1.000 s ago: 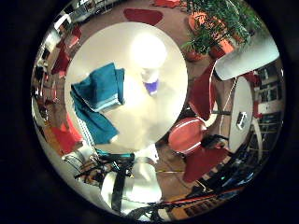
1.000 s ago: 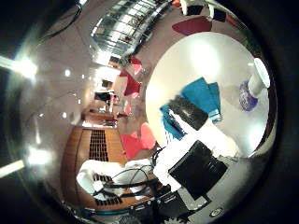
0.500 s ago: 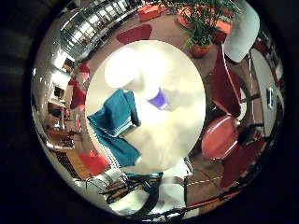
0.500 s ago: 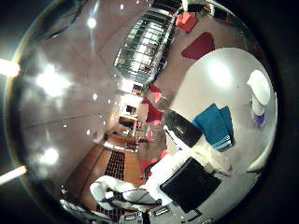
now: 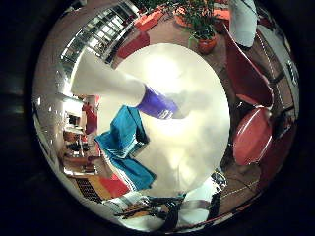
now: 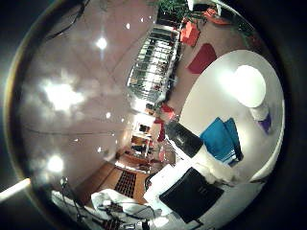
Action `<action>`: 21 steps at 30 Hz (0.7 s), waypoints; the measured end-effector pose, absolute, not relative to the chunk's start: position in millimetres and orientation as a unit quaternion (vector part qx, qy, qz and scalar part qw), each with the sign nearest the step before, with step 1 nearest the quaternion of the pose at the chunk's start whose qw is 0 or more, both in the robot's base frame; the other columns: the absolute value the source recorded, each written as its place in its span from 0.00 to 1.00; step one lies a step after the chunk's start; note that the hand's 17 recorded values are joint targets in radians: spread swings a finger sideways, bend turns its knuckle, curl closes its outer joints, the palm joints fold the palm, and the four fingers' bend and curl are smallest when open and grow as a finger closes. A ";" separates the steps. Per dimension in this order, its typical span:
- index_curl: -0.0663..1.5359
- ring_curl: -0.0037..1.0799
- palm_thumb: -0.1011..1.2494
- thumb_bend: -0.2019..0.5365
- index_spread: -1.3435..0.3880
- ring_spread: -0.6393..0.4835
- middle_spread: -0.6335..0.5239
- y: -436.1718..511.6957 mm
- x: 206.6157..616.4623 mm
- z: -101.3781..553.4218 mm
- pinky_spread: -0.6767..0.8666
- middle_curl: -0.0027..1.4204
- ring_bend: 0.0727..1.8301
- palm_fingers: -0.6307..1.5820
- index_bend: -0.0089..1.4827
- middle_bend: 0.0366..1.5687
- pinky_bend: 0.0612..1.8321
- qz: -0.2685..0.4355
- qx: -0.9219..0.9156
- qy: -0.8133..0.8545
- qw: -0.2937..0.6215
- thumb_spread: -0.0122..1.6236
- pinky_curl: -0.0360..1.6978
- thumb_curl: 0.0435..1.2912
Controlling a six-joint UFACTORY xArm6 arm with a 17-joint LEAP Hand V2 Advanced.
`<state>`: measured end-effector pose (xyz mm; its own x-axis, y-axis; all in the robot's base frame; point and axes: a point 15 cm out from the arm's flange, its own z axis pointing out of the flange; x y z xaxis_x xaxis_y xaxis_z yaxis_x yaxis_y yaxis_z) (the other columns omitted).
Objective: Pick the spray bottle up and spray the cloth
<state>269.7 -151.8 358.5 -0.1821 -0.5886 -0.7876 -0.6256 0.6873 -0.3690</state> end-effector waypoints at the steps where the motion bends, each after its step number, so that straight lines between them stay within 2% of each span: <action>1: 0.23 0.27 0.54 0.24 0.70 0.76 0.65 -152.9 269.0 356.7 0.69 0.28 0.17 0.38 0.11 0.14 0.17 0.017 -0.394 0.769 0.503 0.69 0.19 0.25; 10: 0.23 0.27 0.53 0.24 0.70 0.76 0.66 -153.5 264.8 321.5 0.69 0.28 0.18 0.38 0.11 0.15 0.17 0.017 -0.382 0.775 0.503 0.67 0.19 0.25; 21: 0.23 0.27 0.53 0.24 0.71 0.76 0.66 -159.1 259.8 308.5 0.69 0.28 0.20 0.38 0.11 0.15 0.18 0.019 -0.375 0.776 0.507 0.66 0.19 0.25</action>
<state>259.8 -159.1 308.5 -0.2042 -0.5615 -0.8019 -0.6009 0.7186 -0.3501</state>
